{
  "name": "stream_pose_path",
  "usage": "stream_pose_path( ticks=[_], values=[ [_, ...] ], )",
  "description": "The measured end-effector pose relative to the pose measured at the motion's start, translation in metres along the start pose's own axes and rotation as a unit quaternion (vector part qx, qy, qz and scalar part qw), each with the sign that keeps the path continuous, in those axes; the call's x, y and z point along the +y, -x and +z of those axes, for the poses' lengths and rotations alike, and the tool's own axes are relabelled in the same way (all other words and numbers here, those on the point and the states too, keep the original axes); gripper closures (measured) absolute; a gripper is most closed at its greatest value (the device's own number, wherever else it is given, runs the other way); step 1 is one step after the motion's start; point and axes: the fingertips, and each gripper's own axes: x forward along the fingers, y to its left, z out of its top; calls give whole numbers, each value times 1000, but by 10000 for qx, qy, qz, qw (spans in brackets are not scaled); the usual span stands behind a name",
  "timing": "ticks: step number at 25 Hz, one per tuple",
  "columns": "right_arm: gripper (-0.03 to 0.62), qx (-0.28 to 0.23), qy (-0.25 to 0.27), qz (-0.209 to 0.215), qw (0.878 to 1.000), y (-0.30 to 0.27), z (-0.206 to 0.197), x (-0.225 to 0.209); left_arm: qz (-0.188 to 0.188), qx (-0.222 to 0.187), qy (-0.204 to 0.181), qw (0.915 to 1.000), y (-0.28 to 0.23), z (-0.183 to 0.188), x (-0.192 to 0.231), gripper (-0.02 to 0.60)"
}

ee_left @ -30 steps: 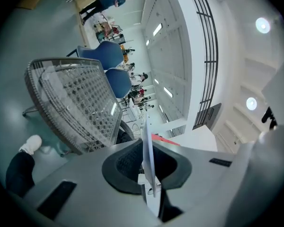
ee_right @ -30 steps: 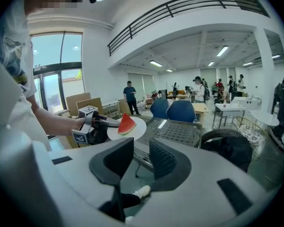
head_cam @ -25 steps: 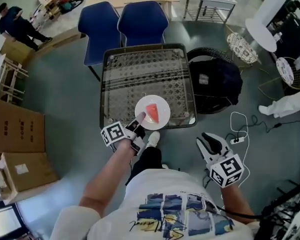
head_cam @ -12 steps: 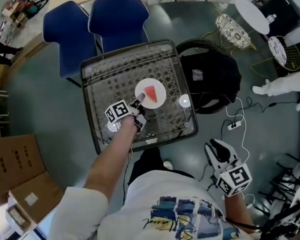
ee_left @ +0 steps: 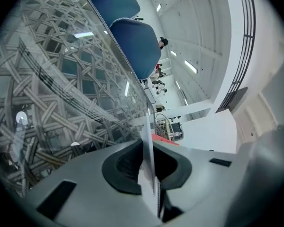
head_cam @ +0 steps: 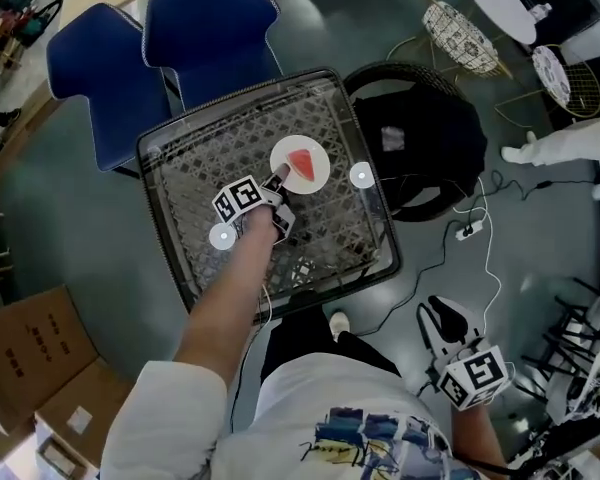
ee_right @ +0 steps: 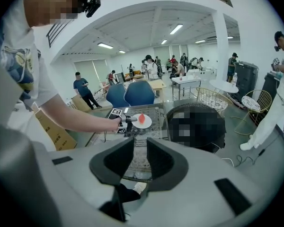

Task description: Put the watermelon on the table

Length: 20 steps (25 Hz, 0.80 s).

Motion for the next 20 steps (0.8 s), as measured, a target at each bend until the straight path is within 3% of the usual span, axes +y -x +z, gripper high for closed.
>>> stream_pose_path(
  ticks=[6, 11, 15, 20],
  values=[
    [507, 70, -135, -71, 9999, -5, -1, 1, 150, 118, -202, 9996, -10, 9, 7, 554],
    [507, 63, -216, -130, 9997, -6, -2, 1, 626, 242, -896, 9937, -14, 12, 9, 552],
    [507, 30, -243, -162, 9996, -7, -1, 1, 1143, 379, -1628, 9793, -14, 13, 10, 540],
    [507, 54, -238, -213, 9995, -4, -1, -2, 1745, 533, -2644, 9470, -20, 17, 5, 491]
  ],
)
